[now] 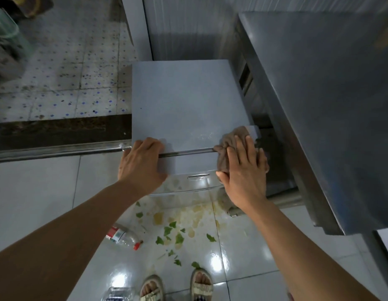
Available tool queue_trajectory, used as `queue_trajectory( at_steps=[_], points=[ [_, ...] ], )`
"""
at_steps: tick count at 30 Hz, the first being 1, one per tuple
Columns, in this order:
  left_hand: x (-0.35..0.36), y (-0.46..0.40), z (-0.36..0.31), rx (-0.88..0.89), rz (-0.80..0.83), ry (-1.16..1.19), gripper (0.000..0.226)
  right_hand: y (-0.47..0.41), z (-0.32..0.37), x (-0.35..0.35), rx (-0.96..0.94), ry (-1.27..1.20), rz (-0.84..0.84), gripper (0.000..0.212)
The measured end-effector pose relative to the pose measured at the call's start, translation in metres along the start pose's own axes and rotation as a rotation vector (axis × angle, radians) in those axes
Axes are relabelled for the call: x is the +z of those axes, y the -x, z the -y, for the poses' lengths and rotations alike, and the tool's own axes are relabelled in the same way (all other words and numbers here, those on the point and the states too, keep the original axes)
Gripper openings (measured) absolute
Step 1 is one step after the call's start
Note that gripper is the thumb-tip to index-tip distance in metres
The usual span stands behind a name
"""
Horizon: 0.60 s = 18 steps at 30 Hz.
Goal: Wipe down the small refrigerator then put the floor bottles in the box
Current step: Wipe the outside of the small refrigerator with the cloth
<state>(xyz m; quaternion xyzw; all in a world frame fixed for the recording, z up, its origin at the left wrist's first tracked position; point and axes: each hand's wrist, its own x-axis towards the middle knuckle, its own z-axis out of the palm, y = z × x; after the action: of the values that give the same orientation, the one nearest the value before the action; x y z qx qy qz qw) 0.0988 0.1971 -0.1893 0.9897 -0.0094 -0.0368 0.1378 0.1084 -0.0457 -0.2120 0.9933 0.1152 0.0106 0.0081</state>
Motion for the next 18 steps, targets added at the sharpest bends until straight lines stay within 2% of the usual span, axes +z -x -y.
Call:
queue_trajectory(
  at_steps=[3,8,14,18],
  points=[
    [-0.001,0.003,0.009,0.010,-0.002,0.059,0.064,-0.004,0.017,-0.002,-0.038,-0.067,0.013,0.072],
    [-0.003,0.014,0.032,-0.067,-0.016,0.025,0.082,-0.013,0.028,-0.004,-0.154,-0.112,0.053,0.067],
    [0.001,0.021,0.039,-0.067,-0.015,0.082,0.083,-0.016,0.066,-0.009,-0.231,-0.145,0.088,0.065],
    [0.000,0.023,0.040,-0.085,-0.006,0.111,0.081,-0.019,0.095,-0.010,-0.263,-0.216,0.108,0.056]
  ],
)
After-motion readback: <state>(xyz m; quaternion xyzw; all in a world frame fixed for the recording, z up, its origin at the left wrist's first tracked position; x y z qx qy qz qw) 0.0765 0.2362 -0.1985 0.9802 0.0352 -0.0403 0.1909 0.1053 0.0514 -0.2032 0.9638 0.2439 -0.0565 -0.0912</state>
